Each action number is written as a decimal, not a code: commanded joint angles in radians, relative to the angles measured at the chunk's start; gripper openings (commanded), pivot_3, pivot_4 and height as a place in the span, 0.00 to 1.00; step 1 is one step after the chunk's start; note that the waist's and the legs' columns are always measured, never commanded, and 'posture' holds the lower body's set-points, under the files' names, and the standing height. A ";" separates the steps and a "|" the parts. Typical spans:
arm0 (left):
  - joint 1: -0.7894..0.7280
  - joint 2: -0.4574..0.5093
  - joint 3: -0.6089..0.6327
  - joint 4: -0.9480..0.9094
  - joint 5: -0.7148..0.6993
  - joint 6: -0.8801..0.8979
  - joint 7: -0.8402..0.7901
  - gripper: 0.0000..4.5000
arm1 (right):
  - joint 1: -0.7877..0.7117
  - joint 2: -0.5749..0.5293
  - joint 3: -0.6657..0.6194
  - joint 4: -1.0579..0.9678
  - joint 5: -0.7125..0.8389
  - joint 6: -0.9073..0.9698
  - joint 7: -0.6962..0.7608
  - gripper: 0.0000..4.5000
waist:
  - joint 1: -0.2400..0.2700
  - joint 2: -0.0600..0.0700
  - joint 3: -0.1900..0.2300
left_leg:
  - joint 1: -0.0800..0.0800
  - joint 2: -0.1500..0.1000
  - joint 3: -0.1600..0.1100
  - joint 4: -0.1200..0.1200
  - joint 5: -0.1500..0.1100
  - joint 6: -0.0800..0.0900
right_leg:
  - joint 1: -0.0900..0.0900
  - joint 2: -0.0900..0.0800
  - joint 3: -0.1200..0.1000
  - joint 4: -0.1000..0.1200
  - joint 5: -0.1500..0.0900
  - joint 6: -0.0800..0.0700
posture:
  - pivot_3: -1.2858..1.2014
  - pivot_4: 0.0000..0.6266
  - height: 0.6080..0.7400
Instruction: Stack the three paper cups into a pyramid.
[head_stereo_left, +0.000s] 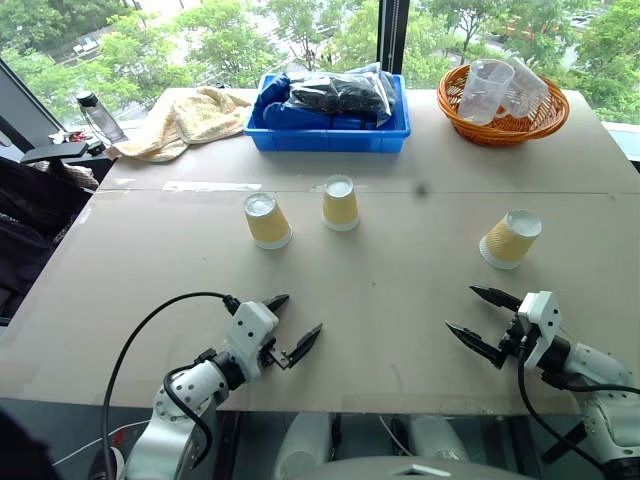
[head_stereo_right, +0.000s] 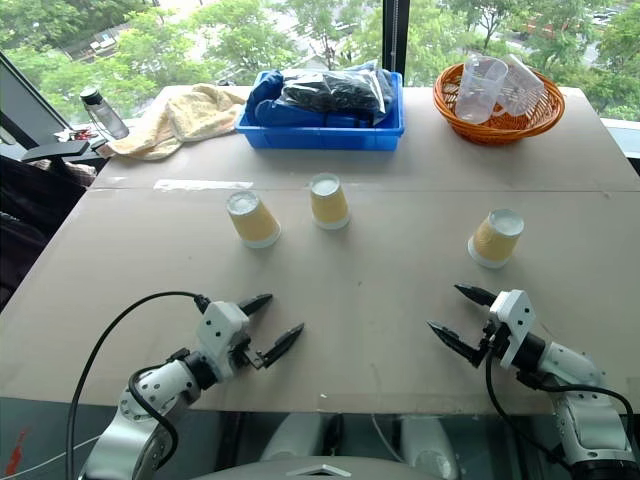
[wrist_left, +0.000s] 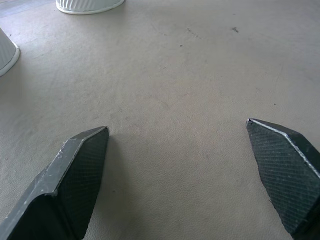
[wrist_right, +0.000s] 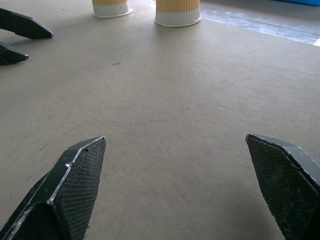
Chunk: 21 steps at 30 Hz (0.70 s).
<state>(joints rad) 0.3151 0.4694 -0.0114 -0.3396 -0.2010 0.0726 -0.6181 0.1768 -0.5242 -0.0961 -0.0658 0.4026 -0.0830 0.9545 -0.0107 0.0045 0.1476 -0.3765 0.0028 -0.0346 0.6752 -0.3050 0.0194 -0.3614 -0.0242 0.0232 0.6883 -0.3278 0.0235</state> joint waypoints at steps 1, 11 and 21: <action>-0.001 0.004 0.010 0.014 -0.007 0.002 -0.004 1.00 | -0.006 -0.006 -0.009 -0.020 0.005 -0.004 0.003 0.98 | 0.000 0.000 0.000 | 0.000 0.000 0.000 0.000 0.000 0.000 | 0.000 0.000 0.000 0.000 0.000 0.000 | 0.52 0.24 1.00; 0.004 0.062 0.082 -0.020 -0.105 -0.019 -0.116 1.00 | -0.029 0.004 0.017 -0.026 0.006 0.007 0.013 0.98 | -0.003 -0.001 0.001 | 0.000 0.000 0.000 0.000 0.000 0.000 | 0.000 0.000 0.000 0.000 0.000 0.000 | 0.52 0.24 1.00; -0.177 0.166 0.253 -0.079 -0.306 0.124 -0.146 1.00 | -0.081 0.023 0.032 -0.038 0.064 0.042 0.040 0.98 | 0.001 -0.005 0.004 | -0.003 0.000 -0.002 0.000 0.000 0.000 | -0.002 -0.001 -0.002 -0.002 0.000 0.000 | 0.52 0.24 1.00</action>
<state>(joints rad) 0.1645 0.6334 0.2317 -0.3675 -0.4852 0.1722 -0.7865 0.1016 -0.5016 -0.0503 -0.0671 0.4315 -0.0409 0.9676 -0.0094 -0.0008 0.1520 -0.3790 0.0026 -0.0363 0.6747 -0.3048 0.0190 -0.3629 -0.0248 0.0211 0.6857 -0.3277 0.0235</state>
